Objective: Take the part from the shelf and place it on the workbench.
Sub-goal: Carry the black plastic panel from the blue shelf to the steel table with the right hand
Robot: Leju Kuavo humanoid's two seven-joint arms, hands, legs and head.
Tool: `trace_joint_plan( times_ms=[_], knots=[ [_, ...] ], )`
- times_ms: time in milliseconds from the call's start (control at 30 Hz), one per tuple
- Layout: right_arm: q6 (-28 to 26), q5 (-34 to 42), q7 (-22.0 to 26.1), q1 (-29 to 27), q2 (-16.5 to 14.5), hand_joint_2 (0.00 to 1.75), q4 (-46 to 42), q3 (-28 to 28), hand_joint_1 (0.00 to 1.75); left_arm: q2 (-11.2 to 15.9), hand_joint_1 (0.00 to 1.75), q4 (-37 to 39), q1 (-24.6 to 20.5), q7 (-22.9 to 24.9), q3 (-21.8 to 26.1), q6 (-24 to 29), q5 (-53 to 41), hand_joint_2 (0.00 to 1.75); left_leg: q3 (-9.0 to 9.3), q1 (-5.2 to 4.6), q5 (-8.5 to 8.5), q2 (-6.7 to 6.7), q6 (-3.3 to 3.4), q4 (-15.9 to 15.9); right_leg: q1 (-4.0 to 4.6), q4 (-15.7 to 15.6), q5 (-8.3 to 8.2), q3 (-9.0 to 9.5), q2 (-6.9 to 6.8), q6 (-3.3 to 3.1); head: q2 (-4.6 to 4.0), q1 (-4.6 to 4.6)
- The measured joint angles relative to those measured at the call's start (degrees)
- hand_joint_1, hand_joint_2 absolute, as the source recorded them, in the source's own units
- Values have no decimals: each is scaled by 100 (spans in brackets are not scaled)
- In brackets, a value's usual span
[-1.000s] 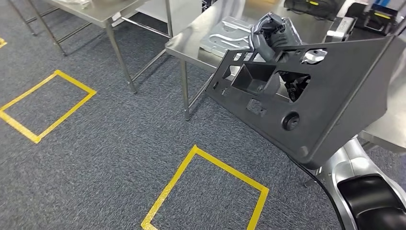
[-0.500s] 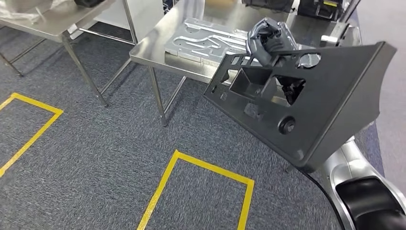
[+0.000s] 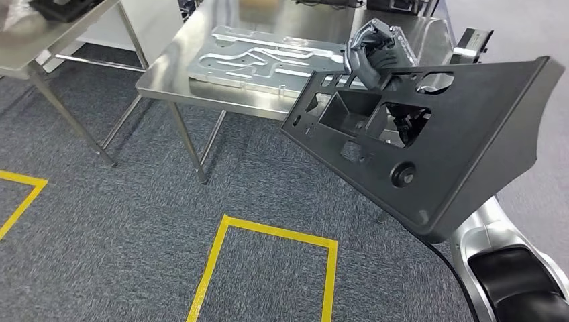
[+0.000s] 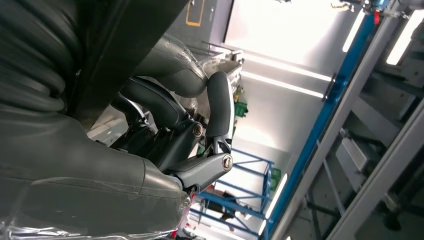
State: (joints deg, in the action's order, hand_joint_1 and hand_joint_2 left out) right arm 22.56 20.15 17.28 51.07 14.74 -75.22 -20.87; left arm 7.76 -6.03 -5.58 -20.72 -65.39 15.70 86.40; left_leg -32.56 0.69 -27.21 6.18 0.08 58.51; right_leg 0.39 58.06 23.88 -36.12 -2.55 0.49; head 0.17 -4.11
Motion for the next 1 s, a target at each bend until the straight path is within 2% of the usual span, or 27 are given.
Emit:
trace_joint_plan(
  times_ms=[33, 100, 167, 200, 233, 267, 300, 333, 367, 400, 433, 500, 533, 600, 667, 700, 733, 767, 800, 867, 900, 933, 1000],
  knots=[
    [-1, 0, 2, -1, -4, 175, -2, 0, 166, 1, 0, 0, -8, 1, 7, 1, 0, 175, 17, 4, -28, -10, -29, 11, -16, -24, -8, 17, 60, -29, 0, 0],
    [-1, 2, 8, 12, -23, 175, -5, -2, 166, 2, 0, 0, -16, 0, 20, 2, 0, 175, -90, 20, -223, -235, -73, 303, -59, -83, -32, 62, 174, -97, 0, 0],
    [-1, 3, 11, 10, -58, 175, -2, -8, 166, 2, 0, 0, 8, 2, 32, 4, 0, 175, -440, 42, -578, -503, -100, 1032, -77, -102, -36, 81, 298, -141, 0, 0],
    [0, 2, 11, -4, -73, 175, 1, -14, 166, 2, 0, 0, 26, 3, 36, 4, 0, 175, -635, 45, -707, -547, -111, 1400, -71, -99, -31, 82, 362, -151, 0, 0],
    [2, -6, 10, -20, -86, 175, 3, -21, 166, 2, 0, 0, 39, 7, 39, 2, 0, 175, -770, 46, -732, -564, -118, 1622, -65, -93, -26, 85, 425, -158, 0, 0],
    [2, -22, 9, -32, -92, 175, 4, -30, 166, 2, 0, 0, 43, 10, 41, -5, 0, 175, -812, 45, -633, -571, -117, 1626, -60, -82, -17, 90, 486, -160, 0, 0],
    [1, -49, 7, -38, -94, 175, 3, -37, 166, 3, 0, 0, 40, 13, 42, -18, 0, 175, -748, 45, -429, -574, -105, 1401, -57, -68, 0, 99, 540, -159, 0, 0],
    [-2, -80, 6, -39, -94, 175, -2, -43, 166, 8, 0, 0, 35, 16, 42, -33, 0, 175, -605, 45, -175, -588, -85, 1016, -57, -48, 22, 109, 591, -149, 0, 0],
    [-5, -108, 5, -38, -93, 175, -7, -45, 166, 13, 0, 0, 29, 17, 41, -46, 0, 175, -448, 40, 12, -621, -58, 627, -50, -21, 50, 113, 633, -131, 0, 0],
    [-9, -128, 4, -39, -91, 175, -11, -45, 166, 20, 0, 0, 24, 17, 41, -56, 0, 175, -324, 35, 124, -651, -31, 328, -43, 7, 74, 107, 666, -109, 0, 0],
    [-13, -139, 3, -45, -85, 175, -15, -44, 166, 26, 0, 0, 20, 18, 41, -60, 0, 175, -253, 28, 157, -678, -6, 161, -41, 28, 90, 96, 689, -83, 0, 1],
    [-21, -154, 4, -69, -64, 175, -27, -35, 166, 30, 0, 0, 11, 19, 40, -63, 0, 175, -218, 15, 132, -688, 47, 91, -46, 35, 103, 81, 722, -18, 0, 1],
    [-29, -163, 8, -85, -52, 175, -41, -27, 166, 28, 0, 0, 4, 20, 39, -65, 0, 175, -202, 20, 140, -678, 79, 67, -57, 44, 116, 81, 699, 15, 0, 1],
    [-55, -189, 18, -93, -33, 175, -73, -6, 166, 27, 0, 0, -7, 18, 37, -67, 0, 175, -158, 40, 151, -658, 143, 17, -62, 262, 245, -13, 537, 83, 0, 1],
    [-83, -209, 24, -94, -21, 175, -88, 9, 166, 26, 0, 0, 0, 15, 35, -68, 0, 175, -126, 47, 132, -639, 180, -1, -82, 922, 543, -361, 355, 144, 0, 1],
    [-92, -219, 25, -105, -20, 175, -90, 11, 166, 26, 0, 0, 8, 15, 34, -68, 0, 175, -112, 47, 115, -627, 185, 1, -101, 1310, 677, -586, 318, 170, 0, 0],
    [-96, -227, 25, -124, -19, 175, -91, 11, 166, 26, 0, 0, 15, 15, 34, -68, 0, 175, -92, 48, 94, -614, 185, 2, -120, 1581, 719, -762, 299, 190, 0, 0],
    [-97, -237, 25, -139, -18, 175, -91, 11, 166, 26, 0, 0, 20, 15, 34, -68, 0, 175, -63, 49, 68, -604, 178, 3, -137, 1645, 645, -836, 289, 202, 0, 0],
    [-97, -242, 25, -145, -18, 175, -92, 11, 166, 25, 0, 0, 22, 15, 34, -68, 0, 175, -20, 50, 36, -595, 167, 3, -150, 1468, 456, -786, 278, 206, 0, 0],
    [-97, -245, 25, -132, -18, 175, -95, 11, 166, 24, 0, 0, 22, 8, 34, -68, 0, 175, 80, 50, -42, -581, 127, -2, -156, 693, -7, -439, 226, 182, 0, 1],
    [-97, -246, 25, -117, -19, 175, -97, 11, 166, 24, 0, 0, 18, 1, 34, -68, 0, 175, 114, 42, -77, -575, 99, -1, -135, 345, -135, -277, 194, 155, 0, 1],
    [-98, -248, 25, -107, -19, 175, -97, 11, 166, 25, 0, 0, 15, -8, 34, -68, 0, 175, 131, 36, -102, -567, 67, -8, -110, 136, -175, -181, 174, 119, 0, 1],
    [-99, -252, 26, -96, -18, 175, -97, 12, 166, 27, 0, 0, 15, -24, 34, -69, 0, 175, 150, 24, -134, -542, -3, -38, -64, 41, -108, -150, 187, 40, 0, 1]
  ],
)
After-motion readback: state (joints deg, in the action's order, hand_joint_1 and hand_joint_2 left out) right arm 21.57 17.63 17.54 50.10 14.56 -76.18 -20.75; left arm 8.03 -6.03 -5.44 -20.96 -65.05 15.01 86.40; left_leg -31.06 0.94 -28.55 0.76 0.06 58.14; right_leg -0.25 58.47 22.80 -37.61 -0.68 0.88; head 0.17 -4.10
